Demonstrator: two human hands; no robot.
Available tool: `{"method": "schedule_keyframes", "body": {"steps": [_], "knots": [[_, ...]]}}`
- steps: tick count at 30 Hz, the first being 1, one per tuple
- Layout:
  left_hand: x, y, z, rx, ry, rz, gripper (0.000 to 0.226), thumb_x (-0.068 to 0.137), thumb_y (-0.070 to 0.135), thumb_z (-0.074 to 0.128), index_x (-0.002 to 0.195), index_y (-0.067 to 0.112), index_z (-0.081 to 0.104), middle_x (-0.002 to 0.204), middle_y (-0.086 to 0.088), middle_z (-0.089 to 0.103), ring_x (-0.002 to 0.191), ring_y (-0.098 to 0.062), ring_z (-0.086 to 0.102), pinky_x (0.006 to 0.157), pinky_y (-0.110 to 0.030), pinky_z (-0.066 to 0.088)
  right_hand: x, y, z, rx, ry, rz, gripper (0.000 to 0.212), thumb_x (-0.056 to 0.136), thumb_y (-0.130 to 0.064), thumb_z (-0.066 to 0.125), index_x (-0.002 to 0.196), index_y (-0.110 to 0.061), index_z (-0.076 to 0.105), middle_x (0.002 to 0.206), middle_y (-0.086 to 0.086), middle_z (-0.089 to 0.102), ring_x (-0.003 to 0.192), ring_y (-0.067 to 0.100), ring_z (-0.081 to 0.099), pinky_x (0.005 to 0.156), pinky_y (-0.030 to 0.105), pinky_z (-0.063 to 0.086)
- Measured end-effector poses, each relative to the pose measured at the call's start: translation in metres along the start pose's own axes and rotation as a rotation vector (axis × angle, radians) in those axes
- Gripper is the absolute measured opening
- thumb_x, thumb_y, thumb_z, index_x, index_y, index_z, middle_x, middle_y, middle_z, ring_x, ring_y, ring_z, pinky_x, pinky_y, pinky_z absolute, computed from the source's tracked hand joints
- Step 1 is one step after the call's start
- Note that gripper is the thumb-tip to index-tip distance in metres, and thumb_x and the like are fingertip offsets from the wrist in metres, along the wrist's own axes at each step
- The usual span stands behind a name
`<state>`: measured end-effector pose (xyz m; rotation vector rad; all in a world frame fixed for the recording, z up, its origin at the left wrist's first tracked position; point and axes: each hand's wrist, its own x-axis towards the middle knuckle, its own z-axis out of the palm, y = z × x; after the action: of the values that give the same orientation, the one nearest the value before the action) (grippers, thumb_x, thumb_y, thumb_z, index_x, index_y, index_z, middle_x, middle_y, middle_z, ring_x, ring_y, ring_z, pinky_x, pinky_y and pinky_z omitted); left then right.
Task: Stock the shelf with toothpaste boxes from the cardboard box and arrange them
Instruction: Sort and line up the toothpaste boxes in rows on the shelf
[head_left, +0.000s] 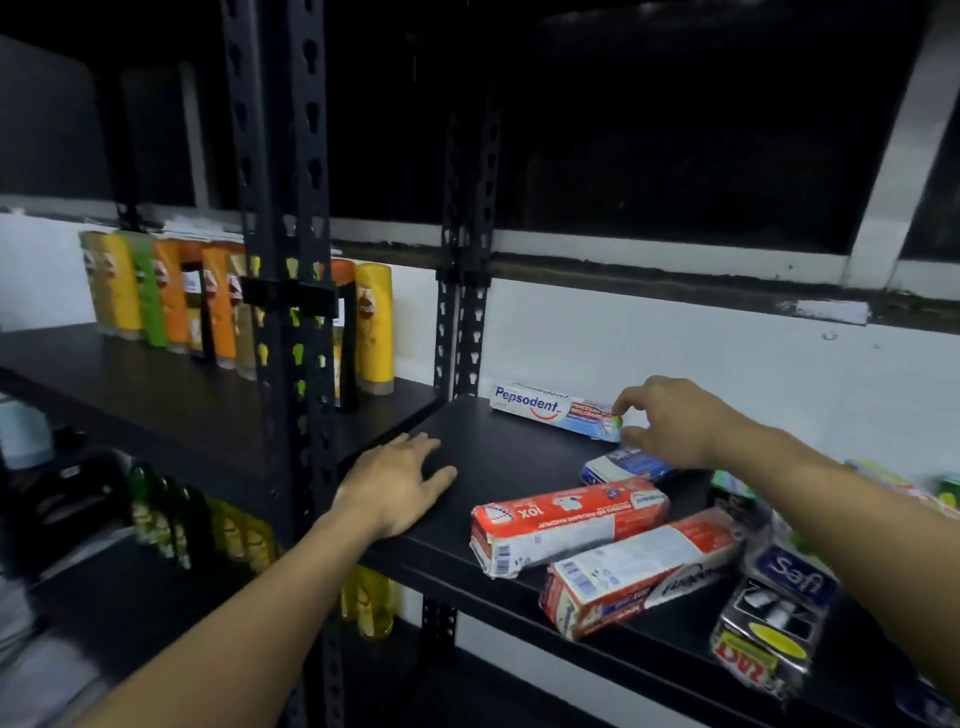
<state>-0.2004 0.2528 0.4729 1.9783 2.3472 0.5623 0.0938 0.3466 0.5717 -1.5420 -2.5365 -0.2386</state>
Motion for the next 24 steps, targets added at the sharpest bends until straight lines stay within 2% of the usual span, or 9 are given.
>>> {"method": "schedule_keyframes", "body": {"steps": [3, 8, 13, 15, 17, 20, 24], "knots": [[0.004, -0.003, 0.004, 0.019, 0.004, 0.034, 0.061, 0.098, 0.060, 0.037, 0.149, 0.028, 0.039, 0.160, 0.005, 0.030, 0.148, -0.017, 0.024, 0.117, -0.034, 0.026, 0.036, -0.001, 0.005, -0.076, -0.069, -0.001, 0.041, 0.096, -0.038, 0.056, 0.135, -0.027, 0.052, 0.135, 0.006, 0.055, 0.120, 0.026, 0.051, 0.100, 0.036, 0.042], [0.007, -0.004, 0.004, 0.020, 0.017, 0.037, 0.059, 0.096, 0.060, 0.039, 0.145, 0.027, 0.045, 0.155, 0.007, 0.038, 0.146, -0.016, 0.028, 0.115, -0.033, 0.027, 0.087, -0.008, 0.028, -0.006, -0.110, 0.054, 0.046, 0.100, -0.038, 0.050, 0.143, -0.022, 0.045, 0.145, 0.007, 0.050, 0.129, 0.028, 0.048, 0.106, 0.033, 0.037], [0.008, -0.006, 0.005, 0.007, 0.038, 0.035, 0.060, 0.095, 0.060, 0.040, 0.144, 0.026, 0.047, 0.152, 0.008, 0.043, 0.145, -0.013, 0.029, 0.116, -0.033, 0.028, 0.116, 0.002, 0.063, -0.006, -0.139, 0.119, 0.042, 0.102, -0.033, 0.044, 0.141, -0.019, 0.046, 0.143, 0.011, 0.052, 0.127, 0.031, 0.049, 0.103, 0.033, 0.039], [0.009, -0.007, 0.005, 0.001, 0.041, 0.026, 0.061, 0.094, 0.061, 0.041, 0.143, 0.027, 0.047, 0.152, 0.008, 0.044, 0.145, -0.013, 0.029, 0.116, -0.033, 0.028, 0.122, 0.005, 0.069, 0.005, -0.122, 0.123, 0.038, 0.100, -0.031, 0.047, 0.137, -0.019, 0.049, 0.139, 0.013, 0.055, 0.121, 0.031, 0.052, 0.099, 0.033, 0.041], [0.010, -0.006, 0.006, 0.002, 0.048, 0.027, 0.060, 0.093, 0.060, 0.041, 0.143, 0.027, 0.048, 0.150, 0.008, 0.046, 0.143, -0.014, 0.032, 0.115, -0.033, 0.029, 0.124, 0.008, 0.071, 0.014, -0.107, 0.115, 0.039, 0.096, -0.040, 0.055, 0.131, -0.022, 0.051, 0.133, 0.011, 0.058, 0.114, 0.031, 0.055, 0.094, 0.034, 0.043], [0.010, -0.006, 0.006, 0.004, 0.057, 0.025, 0.059, 0.093, 0.059, 0.042, 0.142, 0.027, 0.049, 0.148, 0.007, 0.047, 0.142, -0.014, 0.034, 0.113, -0.033, 0.030, 0.125, 0.009, 0.072, 0.010, -0.112, 0.099, 0.054, 0.083, -0.056, 0.066, 0.125, -0.026, 0.050, 0.126, 0.007, 0.061, 0.106, 0.027, 0.058, 0.089, 0.034, 0.044], [0.010, -0.006, 0.006, -0.011, 0.052, 0.010, 0.059, 0.093, 0.060, 0.042, 0.141, 0.028, 0.049, 0.149, 0.008, 0.047, 0.144, -0.014, 0.031, 0.113, -0.033, 0.029, 0.127, 0.007, 0.077, 0.023, -0.106, 0.103, 0.064, 0.074, -0.059, 0.075, 0.123, -0.027, 0.048, 0.122, 0.007, 0.062, 0.100, 0.025, 0.056, 0.088, 0.035, 0.046]]}}
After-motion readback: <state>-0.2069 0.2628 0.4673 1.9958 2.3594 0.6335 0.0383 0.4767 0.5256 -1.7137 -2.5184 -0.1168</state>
